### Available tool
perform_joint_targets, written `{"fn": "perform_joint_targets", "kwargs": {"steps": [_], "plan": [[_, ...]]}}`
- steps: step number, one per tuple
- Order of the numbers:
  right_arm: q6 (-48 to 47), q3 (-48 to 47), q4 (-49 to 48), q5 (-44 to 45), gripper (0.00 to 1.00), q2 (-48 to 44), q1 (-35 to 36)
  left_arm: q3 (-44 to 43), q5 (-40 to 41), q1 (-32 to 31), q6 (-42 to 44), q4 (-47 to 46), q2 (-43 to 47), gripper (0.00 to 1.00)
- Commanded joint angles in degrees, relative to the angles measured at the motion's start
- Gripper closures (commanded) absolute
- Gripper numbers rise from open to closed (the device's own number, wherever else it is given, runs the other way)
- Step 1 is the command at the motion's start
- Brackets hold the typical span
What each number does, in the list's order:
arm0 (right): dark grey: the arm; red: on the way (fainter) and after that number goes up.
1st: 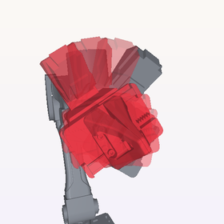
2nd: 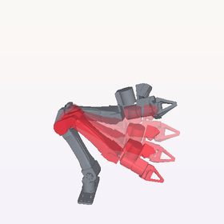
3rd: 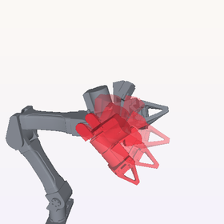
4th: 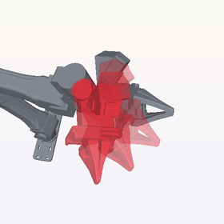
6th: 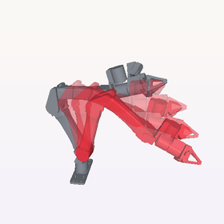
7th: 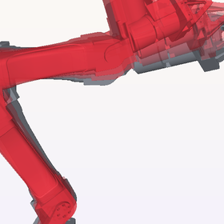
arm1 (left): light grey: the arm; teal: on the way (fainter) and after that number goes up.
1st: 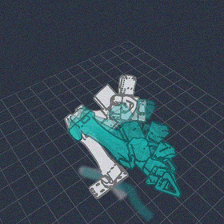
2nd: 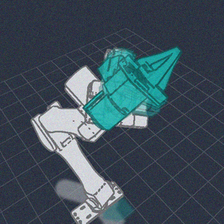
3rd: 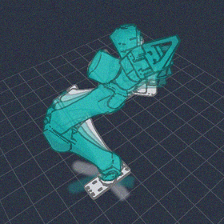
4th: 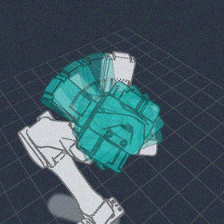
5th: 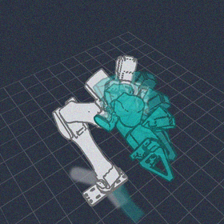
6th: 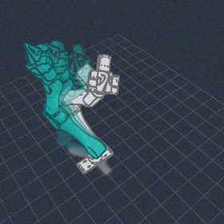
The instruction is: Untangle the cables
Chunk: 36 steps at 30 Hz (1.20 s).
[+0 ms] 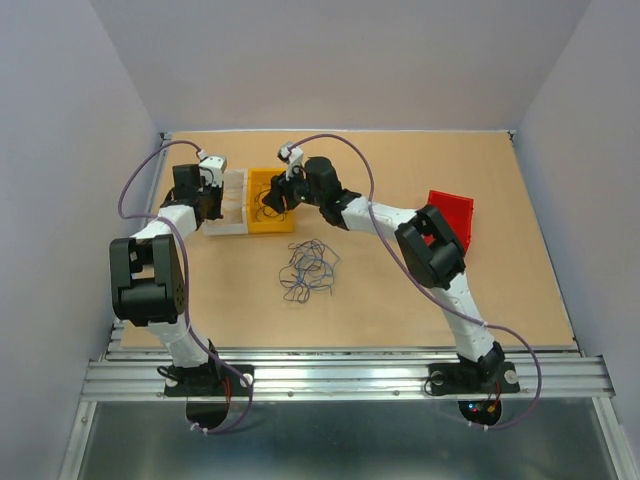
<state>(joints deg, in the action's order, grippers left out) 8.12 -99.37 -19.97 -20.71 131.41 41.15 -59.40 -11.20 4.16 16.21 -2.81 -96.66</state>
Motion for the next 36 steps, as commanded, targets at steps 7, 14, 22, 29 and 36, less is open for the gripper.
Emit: {"fn": "perform_joint_targets", "kwargs": {"steps": [7, 14, 22, 29, 36], "plan": [[-0.7, -15.2, 2.7, 11.0, 0.43, 8.6, 2.2, -1.5, -1.5, 0.2, 0.8, -0.1, 1.0, 1.00], [-1.5, -18.8, 1.2, 14.6, 0.44, 10.8, 2.6, -1.5, -1.8, 0.2, 0.9, 0.2, 1.3, 1.00], [-2.2, -21.5, 1.9, 13.5, 0.69, 12.3, 2.8, -1.7, -2.2, 0.2, 0.8, 0.3, 1.2, 1.00], [-2.9, -19.5, 2.0, 12.7, 0.67, 11.6, 3.2, -1.9, -2.4, 0.4, 0.8, 0.5, 0.9, 1.00], [-3.0, -18.5, 2.6, 12.1, 0.99, 11.3, 3.3, -1.9, -3.1, 0.6, 0.8, 0.5, 1.0, 1.00]]}}
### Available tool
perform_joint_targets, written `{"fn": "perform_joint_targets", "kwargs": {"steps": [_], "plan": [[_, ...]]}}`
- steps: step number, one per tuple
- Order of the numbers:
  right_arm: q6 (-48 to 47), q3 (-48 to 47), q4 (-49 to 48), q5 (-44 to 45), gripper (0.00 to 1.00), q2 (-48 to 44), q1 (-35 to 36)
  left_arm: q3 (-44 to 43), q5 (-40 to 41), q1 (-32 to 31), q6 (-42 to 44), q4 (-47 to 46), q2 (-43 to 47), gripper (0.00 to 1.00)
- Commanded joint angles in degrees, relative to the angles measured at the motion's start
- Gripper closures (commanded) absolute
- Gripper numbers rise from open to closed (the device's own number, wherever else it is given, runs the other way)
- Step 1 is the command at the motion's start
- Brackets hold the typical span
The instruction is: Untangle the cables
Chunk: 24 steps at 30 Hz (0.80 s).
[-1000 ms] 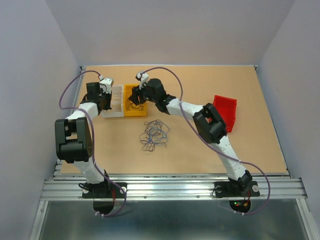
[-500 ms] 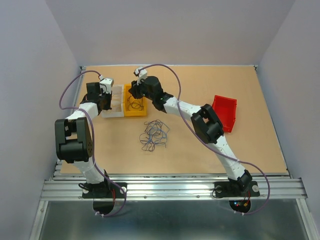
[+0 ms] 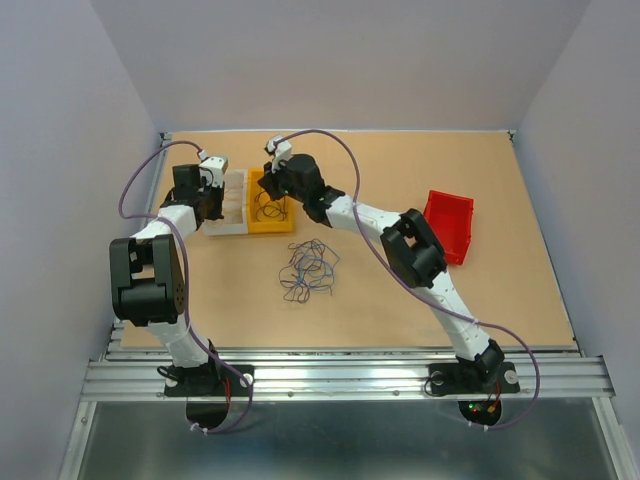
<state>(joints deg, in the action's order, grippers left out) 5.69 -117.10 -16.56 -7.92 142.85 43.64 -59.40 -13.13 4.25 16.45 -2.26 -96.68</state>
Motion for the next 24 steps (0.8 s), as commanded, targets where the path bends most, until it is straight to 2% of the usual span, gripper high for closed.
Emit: {"fn": "perform_joint_targets", "kwargs": {"steps": [1, 8, 18, 24], "plan": [[-0.6, -0.4, -0.8, -1.0, 0.99, -0.5, 0.8, -2.0, -1.2, 0.5, 0.6, 0.0, 1.0, 1.00], [1.2, 2.1, -1.6, -6.6, 0.99, -3.5, 1.1, -1.9, -1.5, 0.8, 0.2, -0.6, 1.0, 1.00], [-0.7, 4.2, -1.2, -10.7, 0.99, -6.1, 6.8, -2.2, -2.8, 1.9, -1.0, -2.0, 1.2, 1.00], [-1.0, 4.6, -1.2, -11.2, 0.99, -5.6, 8.3, -2.0, -9.0, 4.7, -2.1, -2.5, 2.0, 1.00]]}}
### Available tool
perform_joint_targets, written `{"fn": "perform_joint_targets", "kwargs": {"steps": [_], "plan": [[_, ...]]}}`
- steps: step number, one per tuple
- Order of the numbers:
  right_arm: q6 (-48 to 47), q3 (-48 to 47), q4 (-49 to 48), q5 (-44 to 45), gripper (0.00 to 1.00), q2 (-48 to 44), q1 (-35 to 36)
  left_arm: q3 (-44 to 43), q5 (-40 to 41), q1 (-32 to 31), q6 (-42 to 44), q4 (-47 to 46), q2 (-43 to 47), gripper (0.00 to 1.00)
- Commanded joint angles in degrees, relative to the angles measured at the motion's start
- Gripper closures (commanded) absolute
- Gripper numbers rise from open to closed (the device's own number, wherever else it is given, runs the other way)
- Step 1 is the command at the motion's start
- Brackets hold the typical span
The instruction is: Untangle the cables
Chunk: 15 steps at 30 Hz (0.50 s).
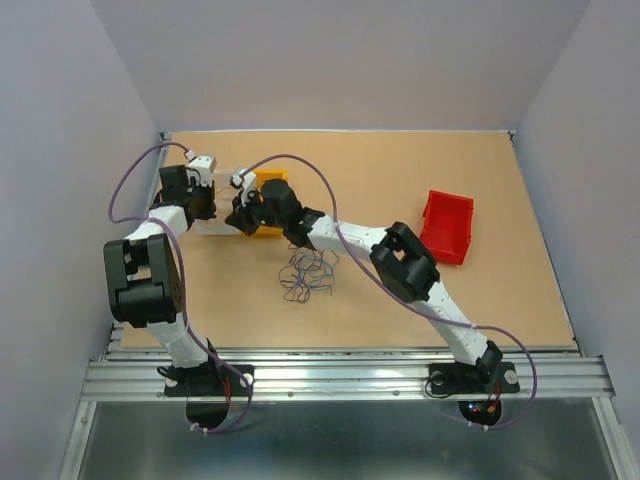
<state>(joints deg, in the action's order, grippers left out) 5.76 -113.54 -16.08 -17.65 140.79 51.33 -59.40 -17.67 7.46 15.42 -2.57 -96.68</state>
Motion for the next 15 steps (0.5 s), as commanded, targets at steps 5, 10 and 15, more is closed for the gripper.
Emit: {"fn": "perform_joint_targets", "kwargs": {"steps": [5, 10, 15], "plan": [[-2.3, 4.9, -4.3, 3.3, 1.00, -5.6, 0.9, -1.9, -6.0, 2.4, -1.3, -2.4, 2.6, 1.00], [-2.6, 9.5, -8.8, 7.9, 0.80, -9.1, 0.7, -2.0, -5.5, 2.3, -1.3, -2.2, 2.1, 1.00], [-3.5, 14.6, -11.7, 11.0, 0.74, -12.6, 0.6, -3.3, -3.3, 2.4, -1.5, -1.1, 0.3, 1.00]]}}
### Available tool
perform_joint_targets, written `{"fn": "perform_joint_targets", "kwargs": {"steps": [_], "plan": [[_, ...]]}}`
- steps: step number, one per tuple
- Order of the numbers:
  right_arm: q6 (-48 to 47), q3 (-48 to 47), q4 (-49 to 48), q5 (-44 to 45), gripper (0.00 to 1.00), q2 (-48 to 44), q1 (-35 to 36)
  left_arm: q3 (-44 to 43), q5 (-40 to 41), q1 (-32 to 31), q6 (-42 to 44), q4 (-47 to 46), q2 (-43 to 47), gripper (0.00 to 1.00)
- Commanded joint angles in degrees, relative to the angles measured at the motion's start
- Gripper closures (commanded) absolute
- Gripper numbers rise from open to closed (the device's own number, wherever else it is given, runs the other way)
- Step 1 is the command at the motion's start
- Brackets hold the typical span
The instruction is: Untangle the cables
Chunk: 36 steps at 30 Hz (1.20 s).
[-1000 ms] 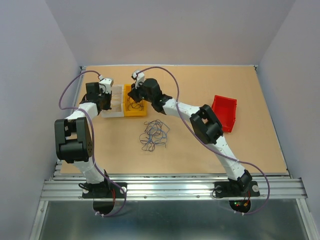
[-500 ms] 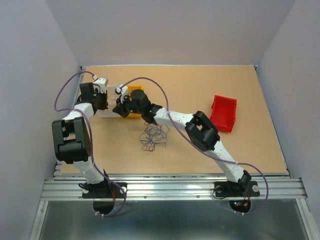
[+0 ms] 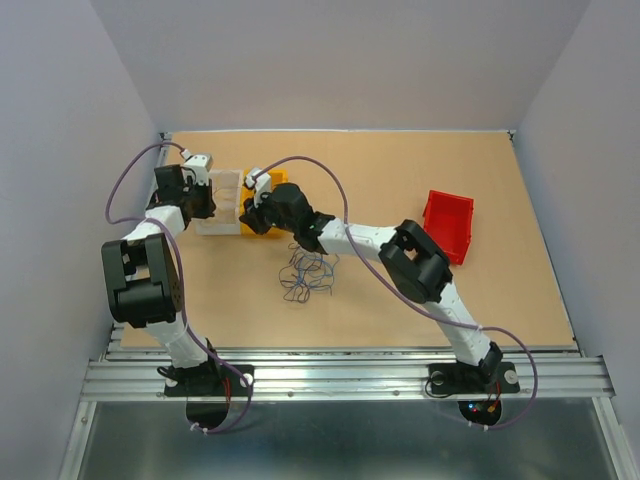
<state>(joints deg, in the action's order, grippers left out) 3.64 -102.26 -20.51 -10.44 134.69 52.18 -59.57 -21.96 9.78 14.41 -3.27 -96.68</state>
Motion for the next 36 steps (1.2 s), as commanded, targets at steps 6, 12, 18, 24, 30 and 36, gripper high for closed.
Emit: {"fn": "perform_joint_targets", "kwargs": {"steps": [6, 12, 18, 24, 30, 36], "plan": [[0.2, 12.6, -12.9, 5.6, 0.74, -12.7, -1.3, -5.3, 1.7, -0.2, -1.1, 0.6, -3.1, 0.90], [1.8, 20.3, -18.0, 6.7, 0.73, -19.5, -3.0, -3.5, 0.6, -0.6, -0.8, -0.6, -0.6, 0.54], [3.4, 25.9, -20.7, 6.4, 0.73, -22.8, -4.5, -0.4, 1.1, -0.5, -1.6, -2.9, 5.7, 0.45], [4.1, 27.8, -21.6, 5.9, 0.73, -24.0, -5.8, 1.7, 2.1, -0.6, -1.9, -4.1, 10.6, 0.45], [4.7, 29.9, -21.5, 3.8, 0.69, -24.7, -7.1, 3.2, 0.3, -4.3, 1.9, -4.6, 13.1, 0.45], [4.8, 33.1, -21.5, 3.3, 0.68, -26.8, -8.8, 3.4, 5.8, -11.9, 5.9, -3.2, 12.5, 0.43]]}}
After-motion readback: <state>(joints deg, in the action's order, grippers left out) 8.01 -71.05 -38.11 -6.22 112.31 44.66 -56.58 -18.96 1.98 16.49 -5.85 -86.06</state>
